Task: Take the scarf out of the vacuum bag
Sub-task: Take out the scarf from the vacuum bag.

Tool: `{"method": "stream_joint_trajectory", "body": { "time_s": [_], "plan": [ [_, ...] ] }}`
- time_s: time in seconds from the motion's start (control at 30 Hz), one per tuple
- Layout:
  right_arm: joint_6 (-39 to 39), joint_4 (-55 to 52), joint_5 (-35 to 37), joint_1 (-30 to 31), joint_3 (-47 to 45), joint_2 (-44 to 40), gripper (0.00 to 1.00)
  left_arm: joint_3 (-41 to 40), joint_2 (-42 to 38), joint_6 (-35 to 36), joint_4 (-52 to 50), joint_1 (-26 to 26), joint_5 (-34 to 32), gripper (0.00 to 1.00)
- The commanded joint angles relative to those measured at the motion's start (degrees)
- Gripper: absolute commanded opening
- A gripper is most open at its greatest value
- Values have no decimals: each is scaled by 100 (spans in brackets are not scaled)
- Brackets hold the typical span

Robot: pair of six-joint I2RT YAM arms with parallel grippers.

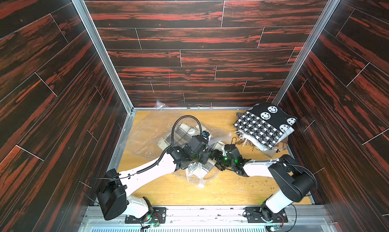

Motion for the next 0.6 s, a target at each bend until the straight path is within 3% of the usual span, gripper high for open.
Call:
{"method": "stream_joint_trajectory", "body": {
  "time_s": [0.0, 0.17, 0.27, 0.57],
  "plan": [
    [146, 357, 5, -27, -73, 172, 70, -8, -136, -28, 18, -41, 29, 0],
    [169, 708, 124, -27, -431, -144, 39, -7, -118, 21, -16, -45, -99, 0],
    [-9, 488, 171, -29, -466, -408, 1, -22, -97, 44, -30, -39, -170, 0],
    [-1205, -1260, 266, -31, 364, -1157, 0, 22, 20, 48, -95, -37, -483, 0]
  ]
}}
